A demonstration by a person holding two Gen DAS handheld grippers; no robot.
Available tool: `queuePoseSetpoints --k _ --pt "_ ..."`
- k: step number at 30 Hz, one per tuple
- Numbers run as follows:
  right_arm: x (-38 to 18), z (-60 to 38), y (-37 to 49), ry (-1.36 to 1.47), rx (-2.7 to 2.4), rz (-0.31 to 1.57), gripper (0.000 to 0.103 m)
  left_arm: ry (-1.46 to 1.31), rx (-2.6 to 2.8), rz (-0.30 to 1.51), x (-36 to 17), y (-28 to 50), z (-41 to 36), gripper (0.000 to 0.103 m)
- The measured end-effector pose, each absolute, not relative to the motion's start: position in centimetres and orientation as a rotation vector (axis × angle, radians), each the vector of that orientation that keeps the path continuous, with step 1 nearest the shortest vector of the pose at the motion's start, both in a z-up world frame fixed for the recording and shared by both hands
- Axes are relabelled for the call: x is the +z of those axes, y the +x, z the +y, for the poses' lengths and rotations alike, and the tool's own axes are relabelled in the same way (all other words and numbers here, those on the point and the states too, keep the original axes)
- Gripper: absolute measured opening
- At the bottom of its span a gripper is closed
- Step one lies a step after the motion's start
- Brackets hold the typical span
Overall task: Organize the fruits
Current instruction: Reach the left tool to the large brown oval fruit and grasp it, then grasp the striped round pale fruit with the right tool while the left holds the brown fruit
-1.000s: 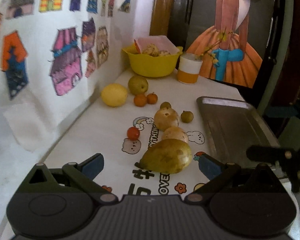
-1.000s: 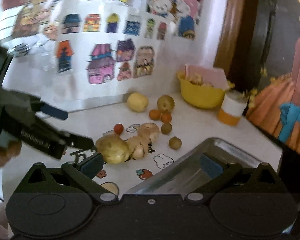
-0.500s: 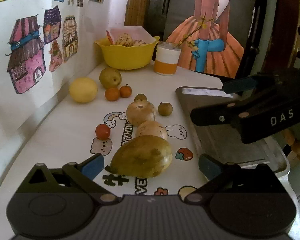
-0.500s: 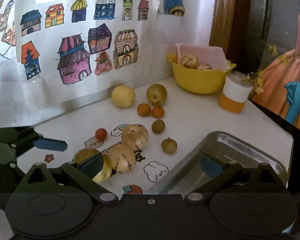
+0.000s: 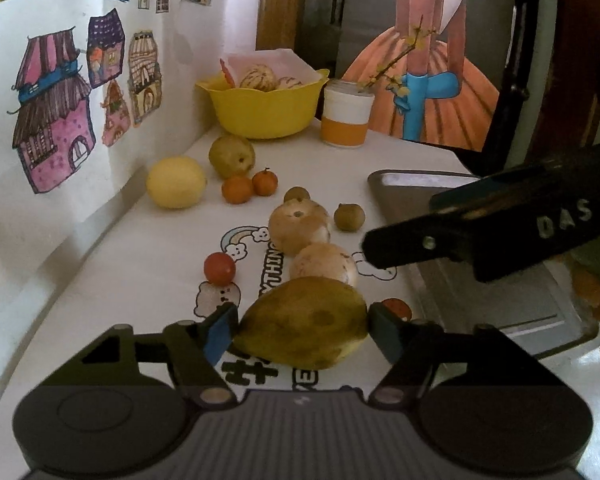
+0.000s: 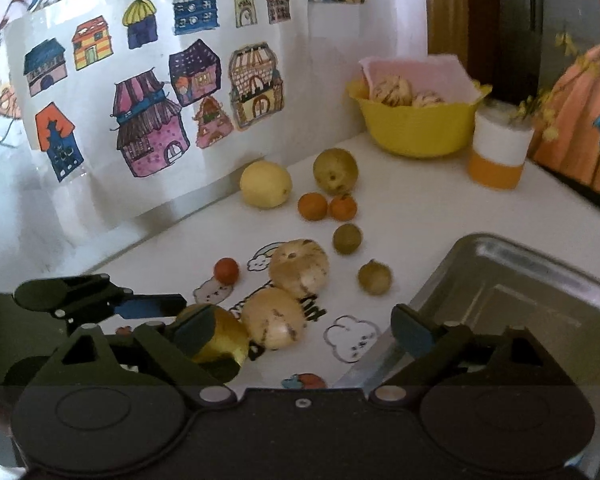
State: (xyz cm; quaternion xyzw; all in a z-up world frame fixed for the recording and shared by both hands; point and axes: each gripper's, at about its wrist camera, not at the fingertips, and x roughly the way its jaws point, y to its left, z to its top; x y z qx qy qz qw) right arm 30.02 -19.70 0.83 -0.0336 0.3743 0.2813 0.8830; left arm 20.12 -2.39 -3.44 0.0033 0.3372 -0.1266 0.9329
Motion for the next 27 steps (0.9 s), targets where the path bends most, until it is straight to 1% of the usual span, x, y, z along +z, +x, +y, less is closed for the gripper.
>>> queuePoseSetpoints --k 1,2,3,5,10,14,18,19,20,21,22,24,27 --pt "0.7 -19.5 30.2 -0.059 0.593 0.785 0.091 0.015 -0.264 0.690 -3.5 20.1 -2.4 0.076" --pt "0.6 -19.3 30.3 -0.049 0.599 0.792 0.091 0.034 -0.267 0.700 -3.6 20.2 -2.5 0.080" --pt "0.5 -19.1 30.5 -0.042 0.600 0.799 0.090 0.052 -0.263 0.718 -3.9 20.3 -2.7 0.081" --pt "0.2 -18.9 30.9 -0.026 0.595 0.812 0.089 0.024 -0.257 0.762 -4.6 21.0 -2.5 0.081" --pt "-0.5 -18.8 31.8 0.029 0.581 0.852 0.085 -0.048 -0.262 0.753 -4.6 21.6 -1.8 0.079" --pt "-1.3 -18.7 32.7 0.078 0.580 0.884 0.083 -0.042 -0.268 0.742 -4.8 21.9 -1.8 0.079" --pt "-1.8 -18.5 33.5 0.112 0.576 0.907 0.075 -0.040 -0.266 0.726 -5.0 21.9 -2.0 0.080" --pt "-1.9 -18.5 33.7 0.118 0.573 0.915 0.073 -0.038 -0.263 0.717 -5.0 21.9 -2.1 0.081" --pt "-2.1 -18.4 33.9 0.124 0.571 0.926 0.072 -0.030 -0.257 0.706 -5.0 21.9 -2.1 0.085" --pt "-2.4 -18.4 34.0 0.132 0.568 0.937 0.070 -0.020 -0.256 0.699 -4.8 21.8 -2.2 0.086" --pt "-2.6 -18.4 34.1 0.140 0.566 0.947 0.068 -0.015 -0.261 0.697 -4.8 21.9 -2.3 0.085" --pt "-3.0 -18.4 34.3 0.153 0.562 0.962 0.065 -0.024 -0.283 0.705 -4.7 22.3 -2.4 0.079" --pt "-3.4 -18.5 34.3 0.179 0.558 0.970 0.063 -0.019 -0.290 0.710 -4.7 22.2 -2.4 0.079"
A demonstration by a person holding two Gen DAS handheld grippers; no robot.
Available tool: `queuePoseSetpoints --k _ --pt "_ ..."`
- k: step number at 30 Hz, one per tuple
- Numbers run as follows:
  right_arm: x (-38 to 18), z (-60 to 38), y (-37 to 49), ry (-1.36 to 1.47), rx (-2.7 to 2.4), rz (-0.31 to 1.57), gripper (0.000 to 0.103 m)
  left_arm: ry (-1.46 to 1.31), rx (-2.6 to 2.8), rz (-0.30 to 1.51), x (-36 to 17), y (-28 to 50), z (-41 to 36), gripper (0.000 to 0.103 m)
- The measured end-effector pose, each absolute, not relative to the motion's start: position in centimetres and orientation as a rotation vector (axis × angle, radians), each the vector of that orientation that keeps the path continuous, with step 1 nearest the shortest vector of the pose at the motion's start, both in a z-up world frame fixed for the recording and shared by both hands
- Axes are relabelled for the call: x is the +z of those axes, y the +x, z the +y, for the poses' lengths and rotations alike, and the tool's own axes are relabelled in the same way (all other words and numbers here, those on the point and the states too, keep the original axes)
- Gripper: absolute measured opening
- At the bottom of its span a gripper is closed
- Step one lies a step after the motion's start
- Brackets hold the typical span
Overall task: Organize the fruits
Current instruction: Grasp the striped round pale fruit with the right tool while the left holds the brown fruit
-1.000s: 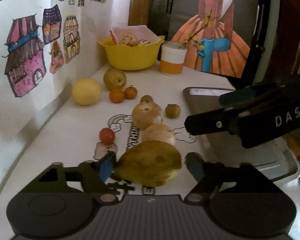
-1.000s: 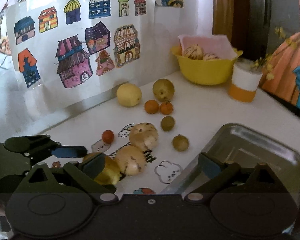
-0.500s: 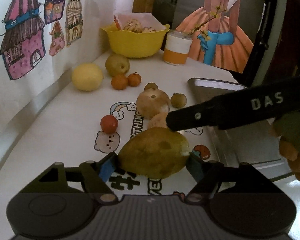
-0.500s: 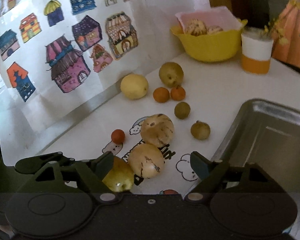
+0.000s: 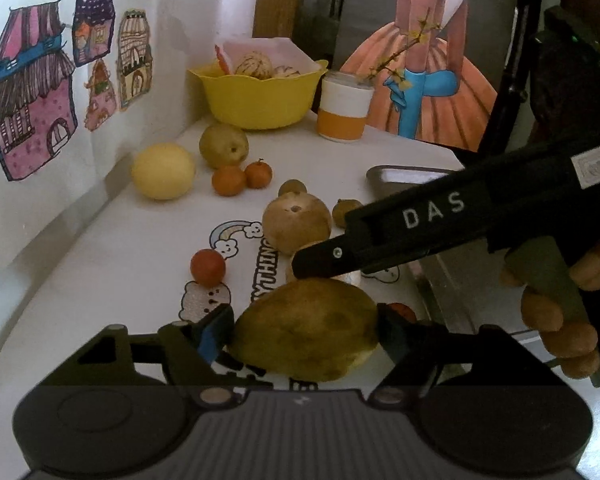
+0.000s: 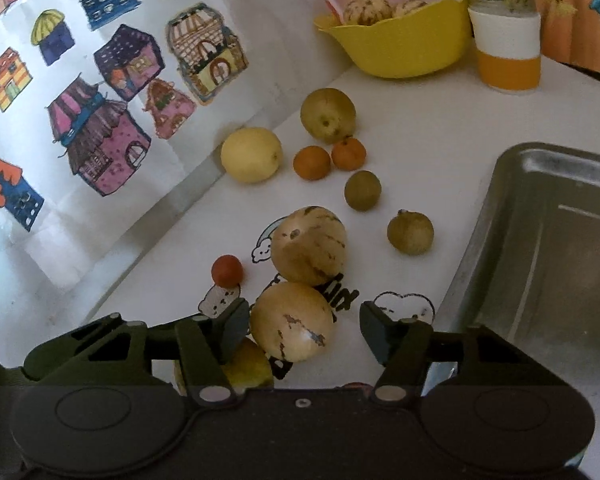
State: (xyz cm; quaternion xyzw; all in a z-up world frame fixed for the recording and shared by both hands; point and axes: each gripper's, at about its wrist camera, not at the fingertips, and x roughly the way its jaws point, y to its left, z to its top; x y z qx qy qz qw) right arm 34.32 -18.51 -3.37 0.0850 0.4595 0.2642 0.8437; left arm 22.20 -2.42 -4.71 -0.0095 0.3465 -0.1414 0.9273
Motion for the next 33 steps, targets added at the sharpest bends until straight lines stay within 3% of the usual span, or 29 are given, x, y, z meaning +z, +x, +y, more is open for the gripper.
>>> queuePoseSetpoints --k 4,17,21,27,33 --pt "-3.7 -18.1 34.2 0.172 0.570 0.973 0.059 -0.053 -0.288 0.739 -4.7 21.8 -1.8 0.078" --pt "-4.3 -15.8 32.4 0.026 0.564 0.881 0.059 0.015 -0.249 0.762 -4.7 19.8 -0.3 0.079" --pt "-4.4 -15.9 32.2 0.013 0.546 0.869 0.049 0.075 -0.237 0.750 -5.0 19.2 -1.0 0.079" --pt "-4.5 -16.3 31.9 0.027 0.555 0.851 0.048 0.118 -0.223 0.726 -5.2 19.0 -1.5 0.075" --pt "-4.4 -16.5 31.8 0.040 0.565 0.853 0.049 0.129 -0.242 0.725 -5.1 19.7 -1.6 0.078"
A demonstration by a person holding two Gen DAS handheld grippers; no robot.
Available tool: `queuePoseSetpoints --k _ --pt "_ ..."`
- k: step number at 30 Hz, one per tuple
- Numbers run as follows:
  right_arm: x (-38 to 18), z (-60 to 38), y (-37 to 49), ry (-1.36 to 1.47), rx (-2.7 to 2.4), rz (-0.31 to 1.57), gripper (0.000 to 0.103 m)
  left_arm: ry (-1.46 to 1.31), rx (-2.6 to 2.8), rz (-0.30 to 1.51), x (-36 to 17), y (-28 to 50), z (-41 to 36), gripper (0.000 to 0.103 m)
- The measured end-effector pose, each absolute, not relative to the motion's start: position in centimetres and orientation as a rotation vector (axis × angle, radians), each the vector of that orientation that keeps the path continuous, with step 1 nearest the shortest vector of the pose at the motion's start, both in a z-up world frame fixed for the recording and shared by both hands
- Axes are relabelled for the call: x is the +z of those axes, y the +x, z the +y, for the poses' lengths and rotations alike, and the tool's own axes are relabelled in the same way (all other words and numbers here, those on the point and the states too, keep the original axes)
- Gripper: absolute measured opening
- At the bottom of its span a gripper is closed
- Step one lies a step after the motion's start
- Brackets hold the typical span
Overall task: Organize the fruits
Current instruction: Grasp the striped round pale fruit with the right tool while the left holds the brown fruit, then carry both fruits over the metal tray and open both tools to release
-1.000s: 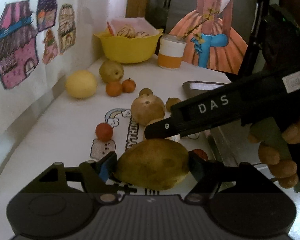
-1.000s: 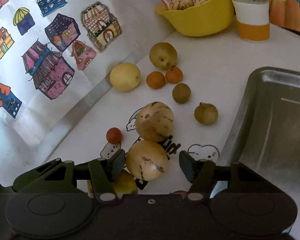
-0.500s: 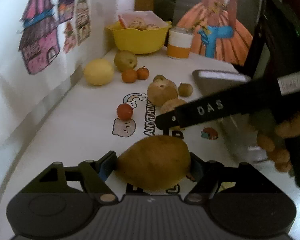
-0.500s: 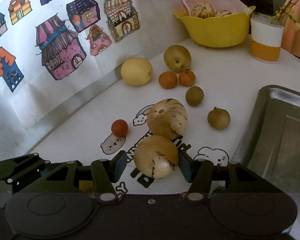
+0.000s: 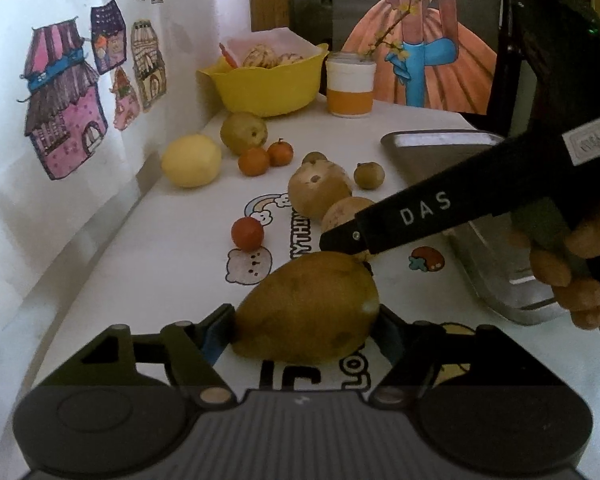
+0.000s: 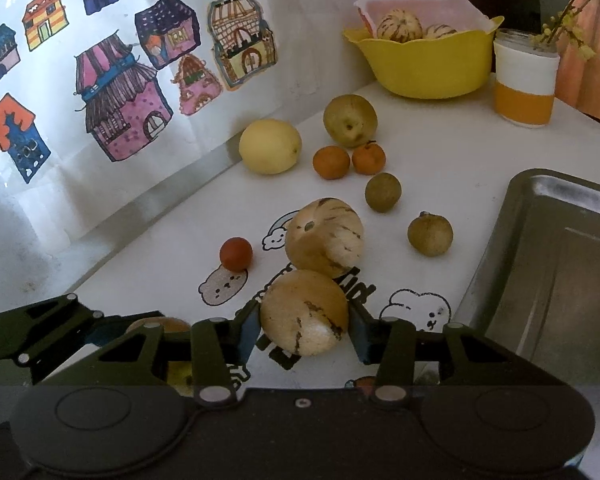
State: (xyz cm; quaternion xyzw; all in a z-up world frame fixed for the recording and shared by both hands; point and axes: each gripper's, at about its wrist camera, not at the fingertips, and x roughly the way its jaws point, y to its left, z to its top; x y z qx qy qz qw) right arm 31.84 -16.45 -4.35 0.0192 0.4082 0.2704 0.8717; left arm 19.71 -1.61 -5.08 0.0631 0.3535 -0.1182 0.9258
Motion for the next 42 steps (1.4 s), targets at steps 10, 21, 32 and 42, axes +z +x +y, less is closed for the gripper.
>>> queuePoseSetpoints --k 10,21,32,42 --pt "-4.4 -16.6 31.8 0.061 0.574 0.846 0.048 0.136 -0.274 0.714 -5.3 20.9 -1.5 0.077" --pt "-4.4 -16.8 30.3 0.081 0.608 0.859 0.047 0.097 -0.191 0.748 -4.8 19.6 -0.6 0.077" --pt "-4.0 -18.0 28.0 0.167 0.645 0.864 0.046 0.028 -0.169 0.723 -3.6 18.4 -0.2 0.077" --pt "-1.6 -22.1 27.5 0.245 0.638 0.788 0.046 -0.043 -0.165 0.703 -1.8 19.3 -1.3 0.077"
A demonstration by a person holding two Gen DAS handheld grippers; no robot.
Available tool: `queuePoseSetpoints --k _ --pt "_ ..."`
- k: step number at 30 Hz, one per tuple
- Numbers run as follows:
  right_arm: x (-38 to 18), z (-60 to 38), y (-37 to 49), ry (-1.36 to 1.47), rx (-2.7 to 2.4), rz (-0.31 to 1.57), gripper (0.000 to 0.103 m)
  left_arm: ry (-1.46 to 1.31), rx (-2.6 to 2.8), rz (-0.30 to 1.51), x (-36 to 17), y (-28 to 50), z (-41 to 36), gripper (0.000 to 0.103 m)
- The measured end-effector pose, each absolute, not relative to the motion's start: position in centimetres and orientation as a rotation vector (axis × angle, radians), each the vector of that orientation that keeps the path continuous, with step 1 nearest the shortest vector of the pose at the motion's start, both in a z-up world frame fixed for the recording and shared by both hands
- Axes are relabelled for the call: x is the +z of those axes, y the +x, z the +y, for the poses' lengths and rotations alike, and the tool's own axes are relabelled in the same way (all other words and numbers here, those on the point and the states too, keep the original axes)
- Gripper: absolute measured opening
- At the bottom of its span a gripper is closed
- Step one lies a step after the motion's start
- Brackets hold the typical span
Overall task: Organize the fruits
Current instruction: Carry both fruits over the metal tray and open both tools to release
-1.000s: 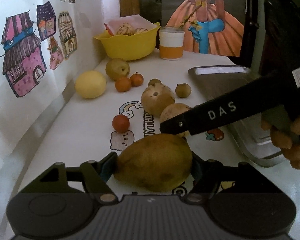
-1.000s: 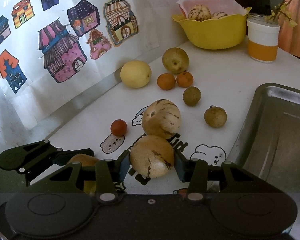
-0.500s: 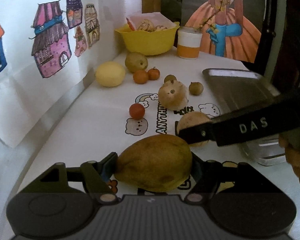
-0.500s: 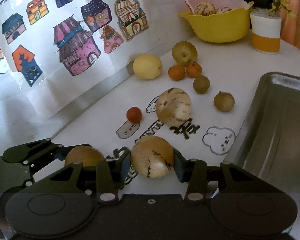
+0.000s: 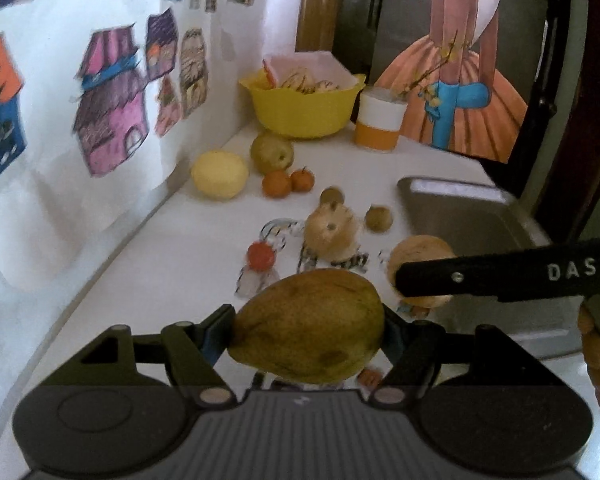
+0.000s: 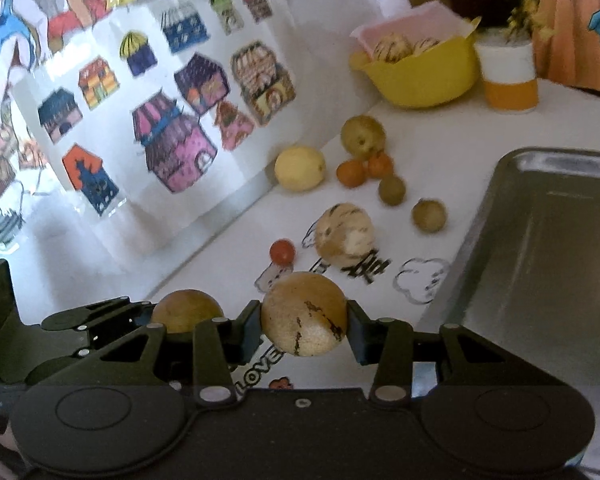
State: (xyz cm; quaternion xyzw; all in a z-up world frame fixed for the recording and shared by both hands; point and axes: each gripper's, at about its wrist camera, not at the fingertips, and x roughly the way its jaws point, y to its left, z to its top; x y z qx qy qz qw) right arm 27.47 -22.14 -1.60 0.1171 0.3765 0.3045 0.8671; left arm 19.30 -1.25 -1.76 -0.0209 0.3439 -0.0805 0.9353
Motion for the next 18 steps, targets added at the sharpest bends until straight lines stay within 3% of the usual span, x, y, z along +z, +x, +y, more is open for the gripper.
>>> queuePoseSetpoints --k 9,18 --pt "2.5 -31.2 30.2 0.209 0.430 0.721 0.046 -0.118 -0.227 0.633 -0.1 24.4 -7.8 0.077" --pt "-0.5 -36.0 35.9 0.000 0.329 0.675 0.046 -0.078 -0.264 0.614 -2.1 31.2 -14.7 0.077"
